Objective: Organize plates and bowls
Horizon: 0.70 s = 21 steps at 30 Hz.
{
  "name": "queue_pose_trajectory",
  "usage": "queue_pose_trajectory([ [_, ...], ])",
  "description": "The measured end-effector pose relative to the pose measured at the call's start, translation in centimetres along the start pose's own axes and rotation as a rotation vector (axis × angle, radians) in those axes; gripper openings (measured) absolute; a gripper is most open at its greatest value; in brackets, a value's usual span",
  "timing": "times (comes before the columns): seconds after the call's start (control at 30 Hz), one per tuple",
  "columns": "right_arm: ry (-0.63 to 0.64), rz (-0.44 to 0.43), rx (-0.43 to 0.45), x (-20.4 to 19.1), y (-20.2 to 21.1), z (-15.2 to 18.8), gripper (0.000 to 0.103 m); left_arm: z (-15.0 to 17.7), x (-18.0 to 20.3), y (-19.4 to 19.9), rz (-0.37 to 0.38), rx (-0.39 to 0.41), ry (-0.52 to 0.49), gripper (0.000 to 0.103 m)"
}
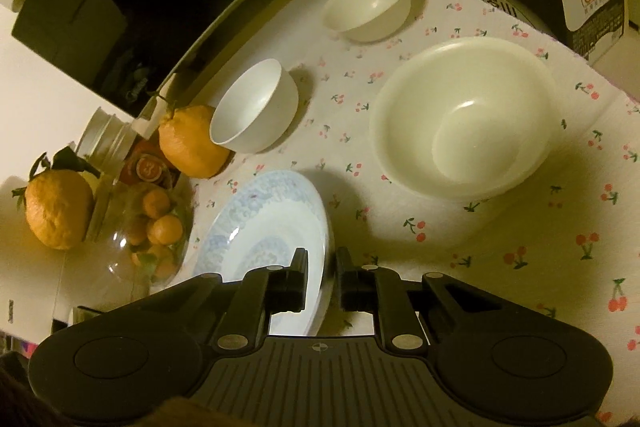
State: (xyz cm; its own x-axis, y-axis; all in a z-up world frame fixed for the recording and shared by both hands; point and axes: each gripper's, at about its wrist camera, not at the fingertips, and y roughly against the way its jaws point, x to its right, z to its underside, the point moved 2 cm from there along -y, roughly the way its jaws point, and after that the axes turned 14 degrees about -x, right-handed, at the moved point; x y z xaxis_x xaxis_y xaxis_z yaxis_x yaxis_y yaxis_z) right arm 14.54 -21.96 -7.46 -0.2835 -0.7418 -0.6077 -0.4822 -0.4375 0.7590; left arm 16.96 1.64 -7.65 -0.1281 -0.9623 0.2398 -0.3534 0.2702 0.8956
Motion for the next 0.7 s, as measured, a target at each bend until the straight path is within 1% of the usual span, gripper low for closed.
queue_pose_trajectory([
  [0.17, 0.003, 0.005, -0.028, 0.4, 1.1, 0.7, 0.015, 1.1, 0.9, 1.0, -0.003, 0.001, -0.062, 0.011],
  [0.37, 0.023, 0.05, -0.077, 1.0, 2.3, 1.7, 0.015, 2.1, 1.7, 1.2, 0.01, -0.019, -0.102, 0.011],
  [0.47, 0.027, 0.059, -0.086, 1.4, 2.9, 2.1, 0.015, 2.5, 2.1, 1.2, 0.019, -0.026, -0.115, 0.011],
  [0.7, -0.026, 0.053, -0.095, 3.0, 3.1, 2.1, 0.015, 3.0, 3.0, 0.6, 0.013, -0.035, -0.132, 0.011],
])
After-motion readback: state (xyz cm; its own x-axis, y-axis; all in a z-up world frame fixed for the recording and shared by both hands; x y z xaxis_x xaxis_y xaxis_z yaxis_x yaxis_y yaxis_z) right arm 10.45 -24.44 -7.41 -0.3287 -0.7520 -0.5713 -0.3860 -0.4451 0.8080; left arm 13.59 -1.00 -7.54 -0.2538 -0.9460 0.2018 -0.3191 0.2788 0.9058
